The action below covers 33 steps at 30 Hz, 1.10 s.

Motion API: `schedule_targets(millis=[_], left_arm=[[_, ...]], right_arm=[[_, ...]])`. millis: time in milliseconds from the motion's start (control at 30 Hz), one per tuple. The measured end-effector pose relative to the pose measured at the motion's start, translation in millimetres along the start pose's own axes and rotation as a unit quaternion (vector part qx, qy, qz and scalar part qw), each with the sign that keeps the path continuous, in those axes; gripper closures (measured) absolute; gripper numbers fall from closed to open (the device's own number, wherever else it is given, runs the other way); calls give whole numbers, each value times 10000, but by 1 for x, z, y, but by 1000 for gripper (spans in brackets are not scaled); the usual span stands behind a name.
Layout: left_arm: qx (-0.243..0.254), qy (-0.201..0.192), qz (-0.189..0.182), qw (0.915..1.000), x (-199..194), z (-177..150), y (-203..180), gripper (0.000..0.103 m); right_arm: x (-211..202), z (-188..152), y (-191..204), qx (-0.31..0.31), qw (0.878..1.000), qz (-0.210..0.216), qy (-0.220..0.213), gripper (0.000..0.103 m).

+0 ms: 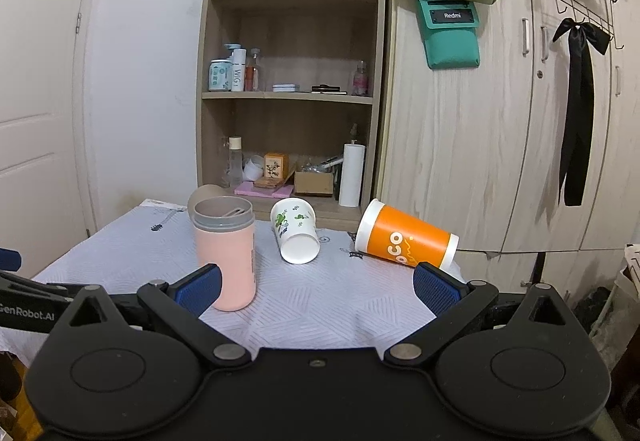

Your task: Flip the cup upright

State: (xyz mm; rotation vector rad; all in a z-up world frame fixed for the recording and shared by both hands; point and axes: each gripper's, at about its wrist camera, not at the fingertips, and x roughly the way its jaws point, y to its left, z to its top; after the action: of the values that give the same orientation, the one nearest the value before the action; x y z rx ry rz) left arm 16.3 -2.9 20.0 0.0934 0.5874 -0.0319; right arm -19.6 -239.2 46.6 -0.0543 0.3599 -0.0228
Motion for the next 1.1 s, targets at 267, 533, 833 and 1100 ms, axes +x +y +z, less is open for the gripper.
schedule_targets(millis=[267,533,833,1100], left_arm=[[-79,-99,-53,9999,-3,-1,4,0],[-134,-133,-28,9998,-5,-3,6,0],[-221,-211,-16,9995,-7,-2,8,0],[-294,-351,90,9989,-9,-4,10,0]], right_arm=[[1,0,-1,17,10000,-13,37,0],[1,0,-1,53,10000,-26,61,0],[0,-1,0,94,9999,-41,47,0],[0,0,0,62,10000,-40,52,0]])
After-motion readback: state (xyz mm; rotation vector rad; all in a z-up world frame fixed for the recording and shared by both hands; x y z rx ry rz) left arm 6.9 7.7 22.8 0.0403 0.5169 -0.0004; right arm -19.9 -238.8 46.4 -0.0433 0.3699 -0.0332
